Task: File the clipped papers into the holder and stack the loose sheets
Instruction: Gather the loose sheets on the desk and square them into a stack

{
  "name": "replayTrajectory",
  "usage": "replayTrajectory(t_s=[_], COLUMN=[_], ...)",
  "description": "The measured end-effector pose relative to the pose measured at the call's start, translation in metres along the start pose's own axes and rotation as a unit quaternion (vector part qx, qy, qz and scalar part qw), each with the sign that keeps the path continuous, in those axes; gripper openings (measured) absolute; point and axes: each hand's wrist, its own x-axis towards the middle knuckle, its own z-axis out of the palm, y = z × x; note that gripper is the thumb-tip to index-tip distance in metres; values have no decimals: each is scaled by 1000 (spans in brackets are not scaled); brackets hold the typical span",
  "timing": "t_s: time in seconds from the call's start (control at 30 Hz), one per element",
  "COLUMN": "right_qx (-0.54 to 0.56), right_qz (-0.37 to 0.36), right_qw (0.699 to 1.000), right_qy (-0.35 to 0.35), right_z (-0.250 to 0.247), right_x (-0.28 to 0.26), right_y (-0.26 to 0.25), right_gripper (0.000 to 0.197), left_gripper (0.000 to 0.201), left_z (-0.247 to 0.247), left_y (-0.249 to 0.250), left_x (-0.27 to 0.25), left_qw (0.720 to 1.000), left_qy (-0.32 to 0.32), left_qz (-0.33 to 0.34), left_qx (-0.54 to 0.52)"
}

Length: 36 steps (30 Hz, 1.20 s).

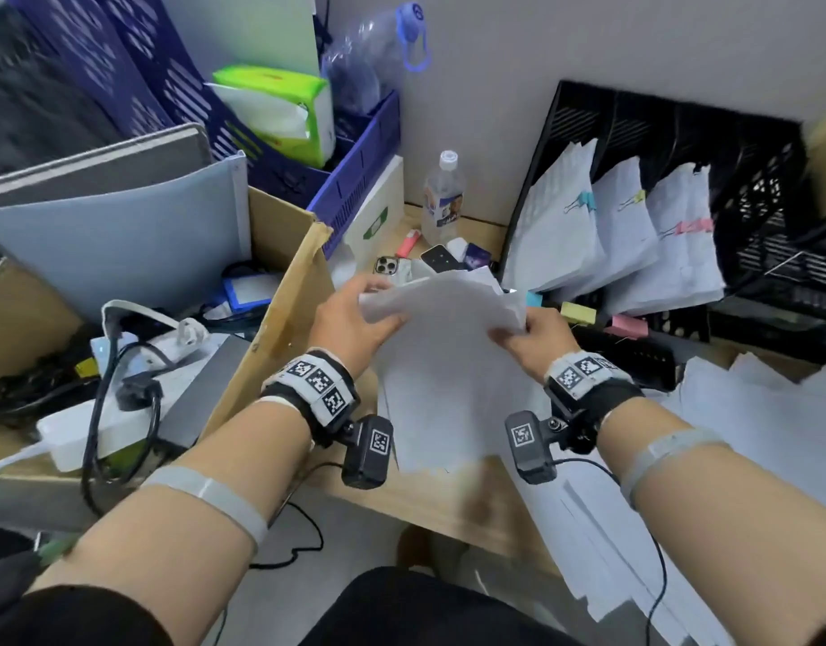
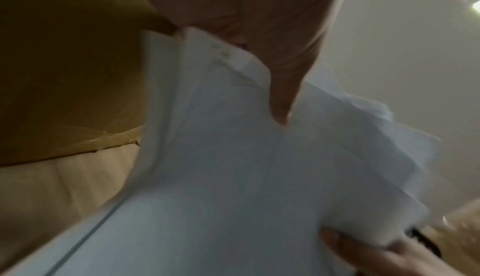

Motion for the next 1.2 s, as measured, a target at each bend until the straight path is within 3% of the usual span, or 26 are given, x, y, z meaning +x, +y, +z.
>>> replayTrajectory(t_s=[0.1,0.2,0.27,0.37,0.5,0.6,0.7,0.77,0.83,0.93,1.07,1.13,1.2], right_qx=[111,182,192,240,264,249,235,246,270,256,346,325,290], right_qz=[0,-11,-17,-30,54,36,43,61,73,56,65,59,50], right_qw=[990,973,967,951,944,947,950,944,932,945,911,926,943], right_qy=[92,145,167,190,190,199,202,213,231,195,214,183,157], right_z=[-21,-36,-43,-49,-30,-10,-13,-18,-20,-16,-13,-13,-14], right_x=[-19,-39,-49,-62,-70,-75,-73,-68,-65,-66,-65,-66,-70], right_y=[-1,2,1,-6,8,21,23,27,27,25,22,21,24], right_gripper=[12,12,14,7,23,37,28,35,44,35,43,37,29], left_gripper=[81,101,85,43,39,28,36,47,68,95,95,84,60], left_z=[0,11,22,36,55,69,71,71,73,77,79,84,88], left_y=[1,3,10,29,33,32,36,37,33,31,28,26,25], left_x=[9,11,12,12,2,-13,-12,-6,-4,-6,-2,-2,-3], left_qw=[992,973,971,973,966,973,970,968,962,960,956,960,963], left_qy=[34,-26,-74,-94,-122,-127,-122,-119,-108,-99,-109,-117,-115], left_qz=[-38,-73,-46,-4,-20,-39,-48,-32,-42,-91,-108,-111,-111], left_qx=[-115,-218,-221,-212,-228,-188,-207,-221,-248,-247,-249,-229,-216])
